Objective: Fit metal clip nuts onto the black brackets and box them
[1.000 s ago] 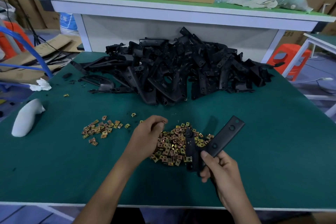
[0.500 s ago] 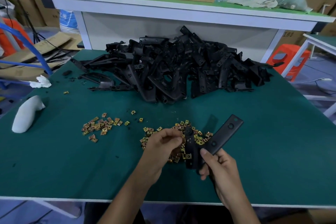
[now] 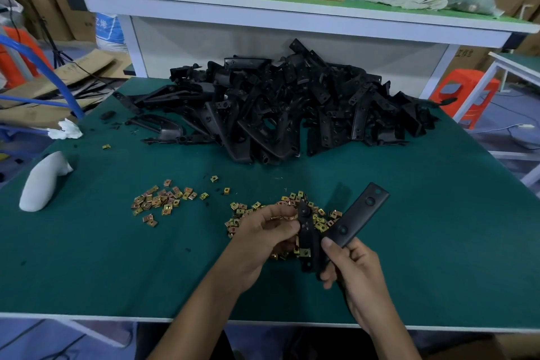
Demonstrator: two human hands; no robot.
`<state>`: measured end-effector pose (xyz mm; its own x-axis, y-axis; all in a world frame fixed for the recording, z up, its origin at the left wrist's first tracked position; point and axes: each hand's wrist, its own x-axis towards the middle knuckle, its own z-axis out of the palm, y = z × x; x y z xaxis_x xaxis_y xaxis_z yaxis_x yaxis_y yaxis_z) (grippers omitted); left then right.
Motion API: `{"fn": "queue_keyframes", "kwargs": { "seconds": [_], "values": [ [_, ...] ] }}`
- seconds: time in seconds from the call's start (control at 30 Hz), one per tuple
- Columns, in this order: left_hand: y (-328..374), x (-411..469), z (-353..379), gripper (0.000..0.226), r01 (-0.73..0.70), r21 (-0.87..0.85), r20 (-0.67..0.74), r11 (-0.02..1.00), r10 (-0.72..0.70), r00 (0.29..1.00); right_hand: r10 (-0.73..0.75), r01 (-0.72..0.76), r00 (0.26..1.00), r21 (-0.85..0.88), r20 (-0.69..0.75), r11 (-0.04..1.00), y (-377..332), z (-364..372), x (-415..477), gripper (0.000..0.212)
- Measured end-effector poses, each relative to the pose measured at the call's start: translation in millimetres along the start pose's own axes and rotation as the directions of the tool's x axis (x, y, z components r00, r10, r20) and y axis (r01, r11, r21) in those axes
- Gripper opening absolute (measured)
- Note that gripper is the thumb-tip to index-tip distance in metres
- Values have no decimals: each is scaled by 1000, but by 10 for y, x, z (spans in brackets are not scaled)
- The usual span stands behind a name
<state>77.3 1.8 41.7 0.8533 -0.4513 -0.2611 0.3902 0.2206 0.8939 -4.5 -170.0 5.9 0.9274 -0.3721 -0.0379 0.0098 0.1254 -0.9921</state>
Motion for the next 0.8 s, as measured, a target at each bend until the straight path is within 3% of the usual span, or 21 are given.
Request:
{"fn": "queue_keyframes", "kwargs": {
  "seconds": [0.2, 0.37, 0.63, 0.8],
  "values": [
    [89, -8, -153, 28, 23, 215, 48, 976, -34, 998, 35, -28, 997, -106, 62, 994, -17, -18, -10, 16],
    [129, -13, -108, 23, 43, 219, 105, 975, -68, 992, 42, -21, 991, -166, 126, 986, -32, -13, 19, 17],
    [79, -37, -44, 15, -27, 254, 22, 967, 22, 1000, 63, -62, 998, -58, 21, 996, -87, 105, -84, 31],
    [14, -81, 65, 27, -77, 455, 10, 887, 81, 997, 159, -158, 987, 49, -25, 986, -187, -53, -421, 7]
  ]
}}
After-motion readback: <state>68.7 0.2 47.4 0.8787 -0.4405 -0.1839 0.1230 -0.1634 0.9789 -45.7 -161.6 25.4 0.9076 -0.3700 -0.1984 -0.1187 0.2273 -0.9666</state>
